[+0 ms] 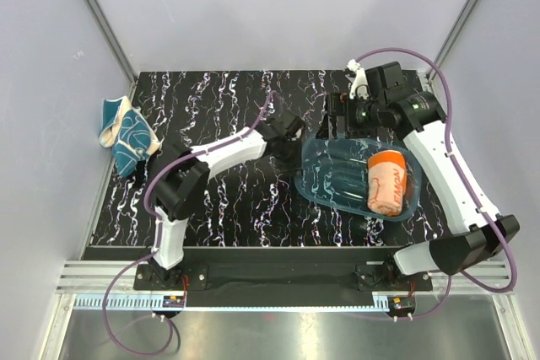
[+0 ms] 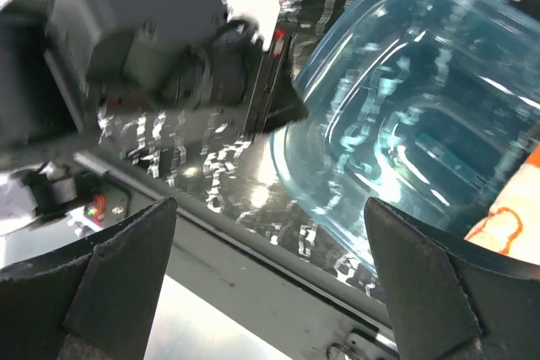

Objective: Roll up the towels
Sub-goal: Place the rolled towel into the container

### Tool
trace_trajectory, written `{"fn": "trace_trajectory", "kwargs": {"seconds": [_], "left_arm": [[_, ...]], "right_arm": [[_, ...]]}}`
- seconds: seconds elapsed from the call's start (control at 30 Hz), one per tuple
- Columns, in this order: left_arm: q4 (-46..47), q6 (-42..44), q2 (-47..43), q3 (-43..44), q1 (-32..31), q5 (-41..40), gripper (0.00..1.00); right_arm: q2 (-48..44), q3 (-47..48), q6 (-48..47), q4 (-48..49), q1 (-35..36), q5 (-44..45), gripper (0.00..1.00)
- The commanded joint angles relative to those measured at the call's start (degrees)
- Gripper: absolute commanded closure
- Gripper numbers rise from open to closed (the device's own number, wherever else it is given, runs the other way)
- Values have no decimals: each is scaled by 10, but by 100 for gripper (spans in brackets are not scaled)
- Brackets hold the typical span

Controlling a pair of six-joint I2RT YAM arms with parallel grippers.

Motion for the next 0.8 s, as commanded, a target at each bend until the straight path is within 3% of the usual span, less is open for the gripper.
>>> {"fn": "trace_trajectory", "kwargs": {"seconds": [0.0, 0.4, 0.6, 0.73, 0.77], "left_arm": [[9, -52, 36, 19, -30, -4, 97], [177, -216, 84, 28, -102, 66, 96], [186, -250, 151, 117, -149, 86, 93], [188, -256, 171, 139, -159, 89, 89], [187, -251, 166, 133, -159, 88, 80]], "right_arm": [[-32, 5, 4, -18, -13, 57, 0], [-160, -40, 74, 82, -25, 144, 0], [-159, -43, 68, 64, -24, 150, 0], [-163, -54, 73, 69, -24, 139, 0], [-165, -54, 74, 69, -25, 137, 0]]}}
